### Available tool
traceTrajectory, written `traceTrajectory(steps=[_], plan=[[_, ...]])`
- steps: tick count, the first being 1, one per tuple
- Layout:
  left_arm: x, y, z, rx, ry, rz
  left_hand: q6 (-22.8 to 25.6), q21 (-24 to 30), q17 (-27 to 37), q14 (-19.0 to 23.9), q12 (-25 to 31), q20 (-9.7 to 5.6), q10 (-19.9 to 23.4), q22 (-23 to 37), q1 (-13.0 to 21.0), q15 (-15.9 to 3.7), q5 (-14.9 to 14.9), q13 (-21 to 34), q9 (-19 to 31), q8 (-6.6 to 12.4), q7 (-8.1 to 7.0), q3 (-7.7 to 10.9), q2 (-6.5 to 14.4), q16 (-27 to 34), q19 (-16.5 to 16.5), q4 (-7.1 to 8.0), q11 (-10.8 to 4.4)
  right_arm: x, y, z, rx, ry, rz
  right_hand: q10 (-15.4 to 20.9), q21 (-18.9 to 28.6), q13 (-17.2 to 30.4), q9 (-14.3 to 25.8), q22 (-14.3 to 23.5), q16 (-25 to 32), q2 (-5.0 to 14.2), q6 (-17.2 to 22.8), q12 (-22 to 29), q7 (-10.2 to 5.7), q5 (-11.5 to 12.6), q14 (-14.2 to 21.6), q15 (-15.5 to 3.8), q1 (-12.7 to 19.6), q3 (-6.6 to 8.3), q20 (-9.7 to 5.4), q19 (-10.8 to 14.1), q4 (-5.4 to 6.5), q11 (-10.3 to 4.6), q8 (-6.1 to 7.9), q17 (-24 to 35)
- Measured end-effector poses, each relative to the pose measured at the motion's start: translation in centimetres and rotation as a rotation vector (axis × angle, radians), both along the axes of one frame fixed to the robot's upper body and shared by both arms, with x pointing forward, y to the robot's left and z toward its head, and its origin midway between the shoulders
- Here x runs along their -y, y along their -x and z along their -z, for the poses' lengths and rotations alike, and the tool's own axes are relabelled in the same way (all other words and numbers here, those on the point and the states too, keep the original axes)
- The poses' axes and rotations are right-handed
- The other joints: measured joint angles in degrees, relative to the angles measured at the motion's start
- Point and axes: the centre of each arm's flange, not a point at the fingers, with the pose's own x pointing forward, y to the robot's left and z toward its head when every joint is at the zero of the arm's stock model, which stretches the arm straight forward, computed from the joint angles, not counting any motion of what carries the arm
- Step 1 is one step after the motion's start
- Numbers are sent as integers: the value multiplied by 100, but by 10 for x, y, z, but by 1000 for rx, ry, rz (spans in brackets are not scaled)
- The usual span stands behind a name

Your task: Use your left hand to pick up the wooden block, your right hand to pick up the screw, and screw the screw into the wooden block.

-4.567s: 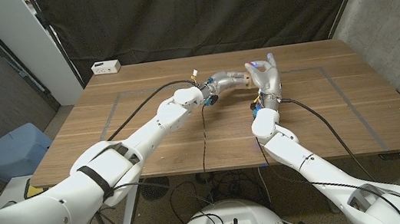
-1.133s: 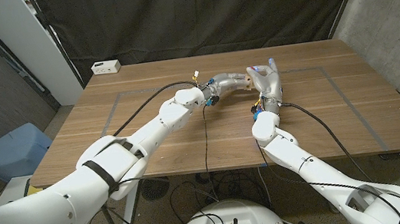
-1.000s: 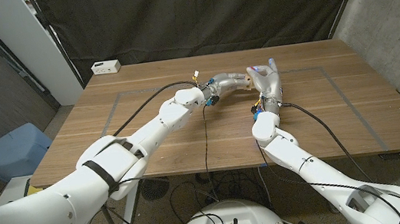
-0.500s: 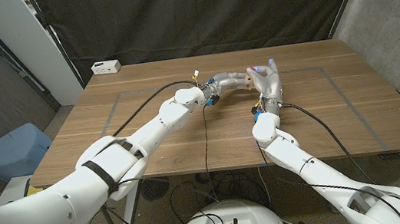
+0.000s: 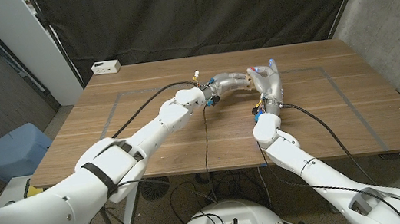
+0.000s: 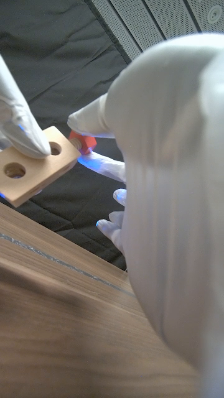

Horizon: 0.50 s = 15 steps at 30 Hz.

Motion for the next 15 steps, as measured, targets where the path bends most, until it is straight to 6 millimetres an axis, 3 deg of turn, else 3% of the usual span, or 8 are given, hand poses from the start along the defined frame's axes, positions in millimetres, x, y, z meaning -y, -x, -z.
traceTrajectory(steps=[15], plan=[[1, 0, 1, -3, 1, 1, -1, 0, 0, 0, 0, 0, 0, 0, 0, 0, -2, 0, -4, -22, -1, 23, 0, 0, 0, 8, 0, 2, 1, 0, 1, 3, -1, -45, 0, 0, -32, 0, -26, -75, -135, 0, -30, 0, 0, 0, -76, 0, -1, -46, 0, 45, -29, 12]])
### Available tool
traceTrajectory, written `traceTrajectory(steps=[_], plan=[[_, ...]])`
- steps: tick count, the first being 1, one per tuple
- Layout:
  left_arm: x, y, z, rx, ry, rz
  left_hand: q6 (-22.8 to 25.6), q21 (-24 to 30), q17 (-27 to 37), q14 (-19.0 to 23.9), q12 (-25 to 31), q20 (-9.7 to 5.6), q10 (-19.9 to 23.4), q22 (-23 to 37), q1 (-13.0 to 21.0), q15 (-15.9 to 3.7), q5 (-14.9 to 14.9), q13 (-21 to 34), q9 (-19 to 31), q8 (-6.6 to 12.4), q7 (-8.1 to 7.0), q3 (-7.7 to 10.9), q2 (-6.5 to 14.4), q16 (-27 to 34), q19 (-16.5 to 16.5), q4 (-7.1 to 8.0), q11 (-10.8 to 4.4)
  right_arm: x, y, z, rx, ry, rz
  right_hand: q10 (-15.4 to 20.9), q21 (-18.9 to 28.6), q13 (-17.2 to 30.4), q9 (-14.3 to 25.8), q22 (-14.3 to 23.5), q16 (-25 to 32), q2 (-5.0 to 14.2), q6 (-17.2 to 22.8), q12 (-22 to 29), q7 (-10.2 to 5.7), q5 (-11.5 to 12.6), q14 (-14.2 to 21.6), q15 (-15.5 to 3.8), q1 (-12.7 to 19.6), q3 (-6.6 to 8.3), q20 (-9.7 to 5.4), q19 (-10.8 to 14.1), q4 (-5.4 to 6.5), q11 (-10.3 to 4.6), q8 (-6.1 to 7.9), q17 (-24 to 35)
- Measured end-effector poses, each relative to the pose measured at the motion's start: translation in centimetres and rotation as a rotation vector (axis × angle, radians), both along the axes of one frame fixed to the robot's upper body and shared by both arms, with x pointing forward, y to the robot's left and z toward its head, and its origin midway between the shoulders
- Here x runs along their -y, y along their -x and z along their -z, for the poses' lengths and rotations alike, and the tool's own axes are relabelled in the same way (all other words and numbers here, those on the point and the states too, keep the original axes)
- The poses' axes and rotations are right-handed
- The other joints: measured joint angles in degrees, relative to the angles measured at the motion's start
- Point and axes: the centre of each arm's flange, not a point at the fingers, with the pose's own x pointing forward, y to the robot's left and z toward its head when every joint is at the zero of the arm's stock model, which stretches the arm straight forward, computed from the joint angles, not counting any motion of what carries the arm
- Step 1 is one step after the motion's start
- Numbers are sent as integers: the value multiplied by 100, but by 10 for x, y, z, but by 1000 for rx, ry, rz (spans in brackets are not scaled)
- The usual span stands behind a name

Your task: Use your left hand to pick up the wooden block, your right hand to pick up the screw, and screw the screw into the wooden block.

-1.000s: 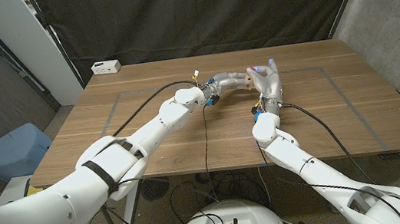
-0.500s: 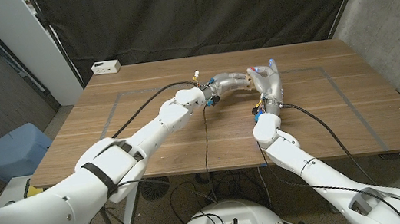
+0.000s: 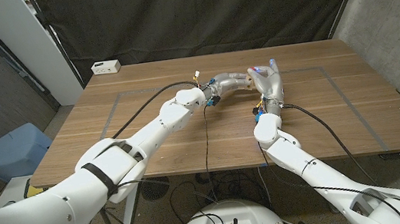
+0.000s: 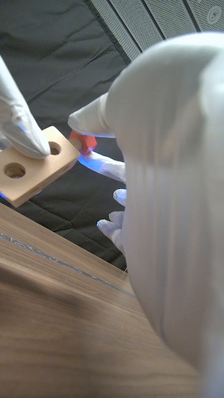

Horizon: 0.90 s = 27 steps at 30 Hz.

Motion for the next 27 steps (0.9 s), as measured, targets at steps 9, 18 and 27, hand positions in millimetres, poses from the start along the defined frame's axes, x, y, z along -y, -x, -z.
traceTrajectory(steps=[9, 18, 27], plan=[[-1, -1, 0, -1, 0, -2, -1, 0, 0, 0, 0, 0, 0, 0, 0, 0, -1, 0, 3, -5, -1, 0, 0, 0, 0, 0, 0, 1, 0, 0, -1, 3, -2, -48, 0, 0, -29, 0, 0, -31, -91, 0, -29, 0, 0, 0, -31, -25, 11, -28, 25, 48, -44, 12], [-1, -1, 0, -1, -1, -2, -3, 0, 0, 0, 0, 0, 0, 0, 0, 0, -1, 0, 5, 2, 0, 0, 0, 0, 0, 0, 0, 0, 0, 0, -1, 7, -5, -48, 0, 0, -53, 0, 0, -75, -164, 0, -41, 0, 0, 0, -75, -41, 43, -59, 41, 48, -88, 2], [-2, 0, -1, 2, 0, -2, -21, 0, 0, 0, 0, 0, 0, 0, 0, 0, -1, 0, 4, 3, -1, 0, 0, 0, 0, -1, 0, 0, 0, 0, -3, 12, -10, -101, 0, 0, -56, 0, 0, -106, -185, -26, -20, 0, 0, 0, -106, -53, 22, -79, 29, 57, -132, 13]])
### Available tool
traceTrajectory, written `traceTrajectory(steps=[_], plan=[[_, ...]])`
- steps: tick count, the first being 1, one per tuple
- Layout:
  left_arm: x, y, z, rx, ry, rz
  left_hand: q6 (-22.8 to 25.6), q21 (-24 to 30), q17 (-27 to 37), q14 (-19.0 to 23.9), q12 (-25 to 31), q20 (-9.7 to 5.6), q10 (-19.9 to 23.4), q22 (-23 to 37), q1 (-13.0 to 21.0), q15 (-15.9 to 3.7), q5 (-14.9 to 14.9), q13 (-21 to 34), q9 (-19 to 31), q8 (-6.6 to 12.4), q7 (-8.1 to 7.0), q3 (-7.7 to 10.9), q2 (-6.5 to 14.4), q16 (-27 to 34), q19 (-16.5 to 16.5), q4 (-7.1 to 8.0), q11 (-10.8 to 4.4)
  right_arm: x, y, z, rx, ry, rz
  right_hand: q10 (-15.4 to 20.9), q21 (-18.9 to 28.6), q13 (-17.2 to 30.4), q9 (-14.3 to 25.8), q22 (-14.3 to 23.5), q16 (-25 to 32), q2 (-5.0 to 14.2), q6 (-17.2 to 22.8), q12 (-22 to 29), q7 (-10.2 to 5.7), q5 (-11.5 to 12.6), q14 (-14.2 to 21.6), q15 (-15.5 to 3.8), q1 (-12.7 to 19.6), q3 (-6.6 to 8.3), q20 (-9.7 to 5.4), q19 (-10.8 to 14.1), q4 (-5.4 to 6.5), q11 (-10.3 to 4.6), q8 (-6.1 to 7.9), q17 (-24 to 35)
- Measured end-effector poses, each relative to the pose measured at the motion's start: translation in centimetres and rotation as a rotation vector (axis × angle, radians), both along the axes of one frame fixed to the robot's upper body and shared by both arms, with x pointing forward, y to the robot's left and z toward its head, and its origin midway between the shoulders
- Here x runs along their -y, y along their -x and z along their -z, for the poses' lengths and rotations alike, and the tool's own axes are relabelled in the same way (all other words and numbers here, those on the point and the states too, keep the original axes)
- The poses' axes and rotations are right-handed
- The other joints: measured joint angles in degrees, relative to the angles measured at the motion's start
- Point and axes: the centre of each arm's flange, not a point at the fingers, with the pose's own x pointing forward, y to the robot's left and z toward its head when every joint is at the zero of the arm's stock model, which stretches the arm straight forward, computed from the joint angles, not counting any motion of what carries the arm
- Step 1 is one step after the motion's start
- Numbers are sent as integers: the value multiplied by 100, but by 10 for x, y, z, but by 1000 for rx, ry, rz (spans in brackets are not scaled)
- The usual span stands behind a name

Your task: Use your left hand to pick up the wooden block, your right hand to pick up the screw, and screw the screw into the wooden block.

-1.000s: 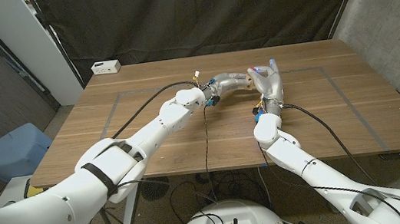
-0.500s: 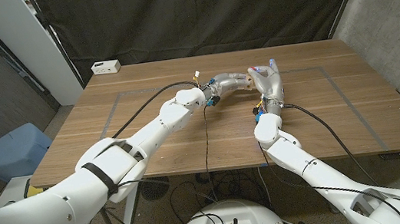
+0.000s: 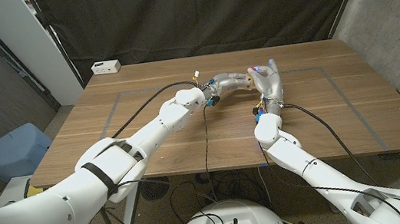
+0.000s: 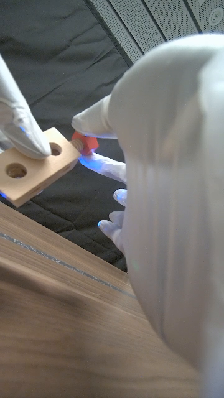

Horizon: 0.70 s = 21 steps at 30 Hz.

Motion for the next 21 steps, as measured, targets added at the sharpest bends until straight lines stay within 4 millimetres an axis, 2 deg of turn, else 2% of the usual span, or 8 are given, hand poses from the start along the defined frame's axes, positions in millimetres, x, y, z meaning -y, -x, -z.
traceTrajectory(steps=[17, 21], plan=[[-1, 0, 2, -4, 3, -4, -16, 0, 0, 0, 0, 0, 0, 0, 0, 0, 0, 0, -2, -3, 3, -3, 0, 0, 0, -3, 0, -1, -1, 1, -6, 14, -9, -89, 0, 0, -52, 0, 0, -28, -125, 0, -36, 23, -55, 8, -29, -23, 10, -50, 7, 28, -45, -16], [-1, 0, 2, -5, 4, -3, -6, 0, 0, 0, 0, 0, 0, 0, 0, 0, 0, 0, -1, -4, 13, -6, 0, 0, 0, -6, 0, -1, -1, 2, -8, 18, -9, -112, -23, 0, -91, 0, 0, -52, -226, -21, -45, 23, -55, 9, -53, -23, 39, -83, 7, 51, -120, -16]])
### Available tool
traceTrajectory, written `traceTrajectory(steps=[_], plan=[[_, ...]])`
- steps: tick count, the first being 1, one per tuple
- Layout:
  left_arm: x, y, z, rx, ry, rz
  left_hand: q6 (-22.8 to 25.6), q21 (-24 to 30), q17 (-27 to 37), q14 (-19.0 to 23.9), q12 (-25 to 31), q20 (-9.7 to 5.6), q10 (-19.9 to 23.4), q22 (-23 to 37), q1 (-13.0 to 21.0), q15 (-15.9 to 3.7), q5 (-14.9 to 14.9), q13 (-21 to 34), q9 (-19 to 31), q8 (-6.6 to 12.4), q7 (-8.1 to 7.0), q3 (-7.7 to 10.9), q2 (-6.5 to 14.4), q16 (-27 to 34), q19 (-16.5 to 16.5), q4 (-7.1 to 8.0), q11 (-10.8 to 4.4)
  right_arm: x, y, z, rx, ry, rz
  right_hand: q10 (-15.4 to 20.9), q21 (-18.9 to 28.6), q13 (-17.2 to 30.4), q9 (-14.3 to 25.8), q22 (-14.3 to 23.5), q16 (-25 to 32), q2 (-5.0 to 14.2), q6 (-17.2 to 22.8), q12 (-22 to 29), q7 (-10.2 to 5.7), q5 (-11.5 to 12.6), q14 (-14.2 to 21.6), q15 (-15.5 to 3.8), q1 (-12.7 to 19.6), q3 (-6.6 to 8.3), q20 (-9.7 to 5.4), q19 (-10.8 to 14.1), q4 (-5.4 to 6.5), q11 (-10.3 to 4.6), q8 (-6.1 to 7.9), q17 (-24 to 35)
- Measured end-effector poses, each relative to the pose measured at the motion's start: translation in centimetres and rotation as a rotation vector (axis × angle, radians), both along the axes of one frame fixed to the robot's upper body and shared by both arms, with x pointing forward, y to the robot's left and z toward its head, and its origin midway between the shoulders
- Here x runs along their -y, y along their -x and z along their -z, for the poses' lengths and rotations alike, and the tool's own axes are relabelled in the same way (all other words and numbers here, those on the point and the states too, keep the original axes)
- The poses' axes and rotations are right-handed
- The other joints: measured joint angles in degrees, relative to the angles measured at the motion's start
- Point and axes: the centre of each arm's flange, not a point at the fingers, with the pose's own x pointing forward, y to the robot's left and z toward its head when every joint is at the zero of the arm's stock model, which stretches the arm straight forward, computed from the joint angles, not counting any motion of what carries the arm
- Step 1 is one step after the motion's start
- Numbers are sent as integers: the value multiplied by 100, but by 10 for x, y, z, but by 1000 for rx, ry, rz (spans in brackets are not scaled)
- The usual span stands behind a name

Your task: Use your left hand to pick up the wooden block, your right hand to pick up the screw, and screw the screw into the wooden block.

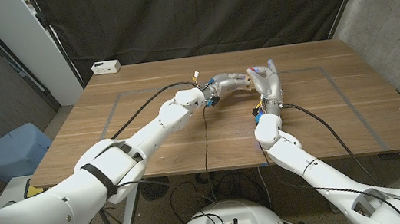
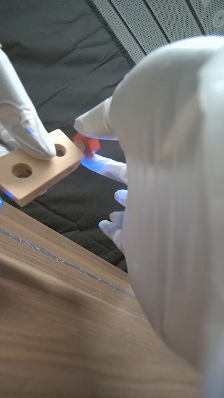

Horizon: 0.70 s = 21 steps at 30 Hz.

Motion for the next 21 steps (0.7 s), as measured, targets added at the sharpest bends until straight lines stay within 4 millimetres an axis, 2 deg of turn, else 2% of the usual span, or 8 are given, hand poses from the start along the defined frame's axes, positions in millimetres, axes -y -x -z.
traceTrajectory(steps=[9, 17, 21], plan=[[0, -1, 2, -5, 1, -1, -1, 0, 0, 0, 0, 0, 0, 0, 0, 0, 0, 0, 2, -4, -1, -1, 0, 0, 0, -1, 0, 1, 0, 1, -3, 8, -2, -62, 0, 30, -118, 0, -41, -79, -229, 0, 10, 9, -53, 9, -30, 0, -28, -31, 0, 63, -164, 1], [0, -2, 2, -9, 1, -3, -21, 0, 0, 0, 0, 0, 0, 0, 0, 0, 0, 0, 1, 2, 18, -20, 0, 0, 0, 14, 0, 1, -1, 1, -6, 14, -5, -146, 0, 29, -173, 0, -41, -132, -328, 0, 1, 26, -73, -7, -70, -38, 11, -70, -3, 85, -213, 1], [1, -2, 2, -11, 1, -4, -22, 0, 0, 0, 0, 0, 0, 0, 0, 0, 0, 0, 1, 3, 18, -25, 0, 0, 0, 10, 0, 2, -1, 1, -8, 16, -8, -154, 0, 29, -201, 0, -41, -137, -336, 0, -6, 26, -91, 11, -75, -45, -20, -101, 4, 93, -258, 1]])
